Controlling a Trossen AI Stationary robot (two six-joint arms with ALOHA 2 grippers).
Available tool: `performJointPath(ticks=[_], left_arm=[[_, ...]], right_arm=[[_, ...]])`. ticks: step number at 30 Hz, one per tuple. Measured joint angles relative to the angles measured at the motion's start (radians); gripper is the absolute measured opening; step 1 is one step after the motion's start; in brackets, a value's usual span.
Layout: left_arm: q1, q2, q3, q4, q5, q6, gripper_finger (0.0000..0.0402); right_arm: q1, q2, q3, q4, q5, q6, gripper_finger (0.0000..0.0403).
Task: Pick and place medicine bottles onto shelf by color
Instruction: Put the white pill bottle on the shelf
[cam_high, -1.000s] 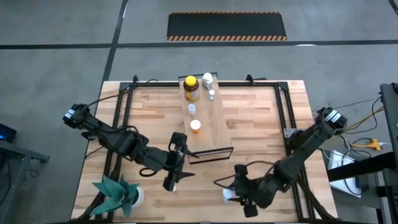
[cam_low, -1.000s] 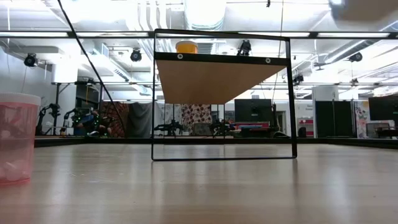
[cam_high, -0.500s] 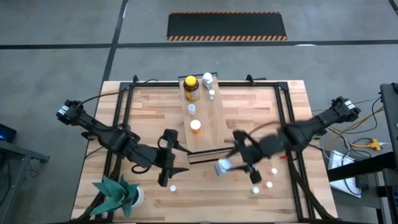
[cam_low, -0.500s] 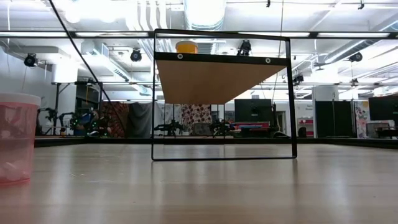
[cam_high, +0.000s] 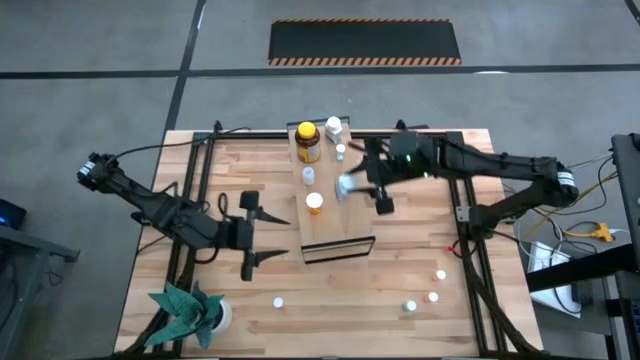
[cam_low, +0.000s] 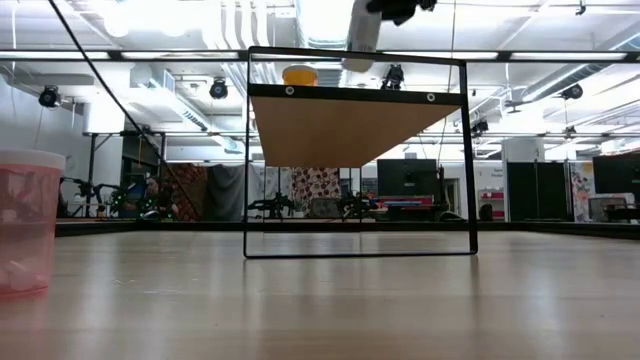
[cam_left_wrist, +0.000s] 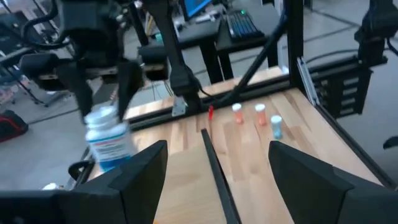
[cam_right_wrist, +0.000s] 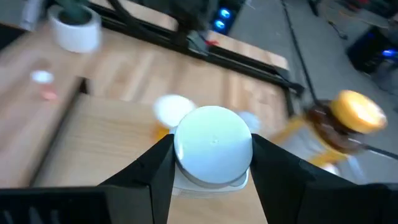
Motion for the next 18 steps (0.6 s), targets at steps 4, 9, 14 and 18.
performJointPath(ticks=[4,9,14,18], left_arm=[[0.003,-0.038,-0.035,0.042,-0.001,0.033,0.0263],[0.006,-0.064,-0.070,0.103,-0.001,0.073,0.0263],[0.006,-0.073,-0.083,0.118,-0.001,0.083,0.0263],[0.006,-0.073,-0.083,0.117,-0.001,0.084,0.0263]], right_arm=[[-0.093,0.052,0.060,-0.063,-0.076,-0.042,0.0171],[-0.165,0.124,0.081,-0.096,-0.201,-0.066,0.0171],[-0.209,0.173,0.078,-0.107,-0.201,-0.097,0.0171],[-0.232,0.191,0.078,-0.106,-0.201,-0.109,0.0171]])
